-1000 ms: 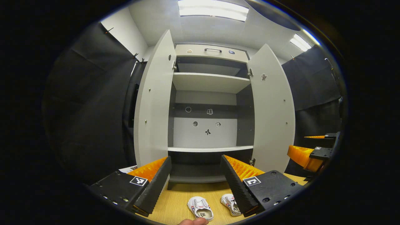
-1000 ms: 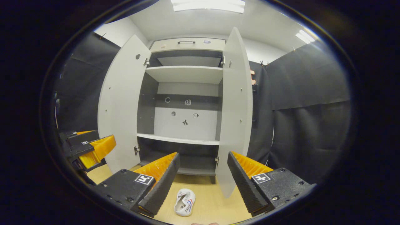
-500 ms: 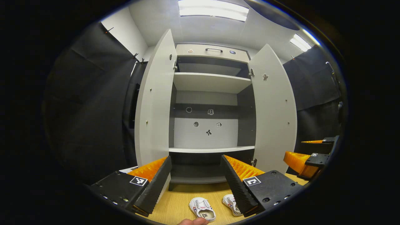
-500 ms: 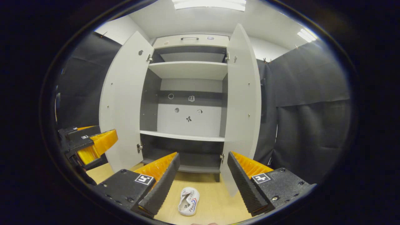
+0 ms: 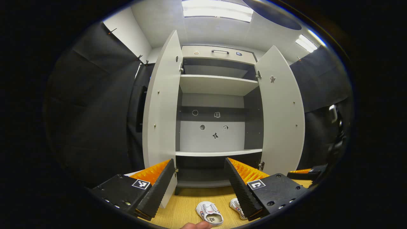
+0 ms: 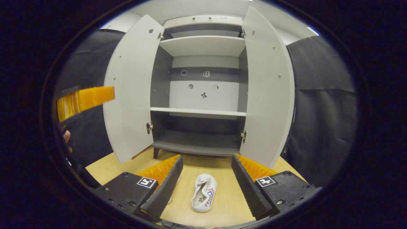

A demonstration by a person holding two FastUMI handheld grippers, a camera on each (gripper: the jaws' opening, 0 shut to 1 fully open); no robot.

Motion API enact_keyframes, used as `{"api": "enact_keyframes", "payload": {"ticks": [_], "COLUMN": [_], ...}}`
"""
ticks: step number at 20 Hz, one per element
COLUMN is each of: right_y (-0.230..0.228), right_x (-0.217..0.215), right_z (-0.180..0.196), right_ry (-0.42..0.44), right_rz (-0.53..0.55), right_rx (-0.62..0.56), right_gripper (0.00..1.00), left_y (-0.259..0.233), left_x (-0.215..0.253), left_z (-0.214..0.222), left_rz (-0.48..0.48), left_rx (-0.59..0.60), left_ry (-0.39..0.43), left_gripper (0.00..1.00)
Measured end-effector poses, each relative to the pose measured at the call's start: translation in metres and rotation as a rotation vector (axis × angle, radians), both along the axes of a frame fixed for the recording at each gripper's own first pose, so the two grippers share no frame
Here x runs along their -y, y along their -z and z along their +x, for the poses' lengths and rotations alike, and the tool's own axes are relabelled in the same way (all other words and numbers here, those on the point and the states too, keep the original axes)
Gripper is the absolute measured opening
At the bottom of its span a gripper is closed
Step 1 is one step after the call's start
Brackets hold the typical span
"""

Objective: Grab one shoe with the right hand and put it into the shoe cabinet, grab the other shoe with the left hand and put it into the shoe cabinet; then close the right door with the right hand and the left door with the left hand.

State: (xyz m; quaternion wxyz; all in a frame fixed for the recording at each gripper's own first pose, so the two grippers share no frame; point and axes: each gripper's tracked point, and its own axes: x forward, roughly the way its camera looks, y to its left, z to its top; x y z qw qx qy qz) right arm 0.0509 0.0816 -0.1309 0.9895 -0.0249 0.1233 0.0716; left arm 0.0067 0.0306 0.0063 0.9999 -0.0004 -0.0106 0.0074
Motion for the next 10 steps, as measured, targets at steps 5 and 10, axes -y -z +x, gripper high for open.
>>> {"api": "enact_keyframes", "payload": {"ticks": [5, 10], "right_y": [0.078, 0.139], "right_x": [-0.023, -0.023], "right_z": [0.01, 0.02], "right_ry": [-0.052, -0.019], "right_rz": [0.079, 0.127], "right_rx": [-0.21, -0.365], "right_gripper": [1.0, 0.93], "left_y": [0.003, 0.007], "left_x": [-0.013, -0.023], "left_z": [-0.002, -0.002], "left_rz": [0.005, -0.001], "left_rx": [-0.006, -0.013], "left_ry": [-0.02, -0.031], "left_gripper": [0.95, 0.95]}}
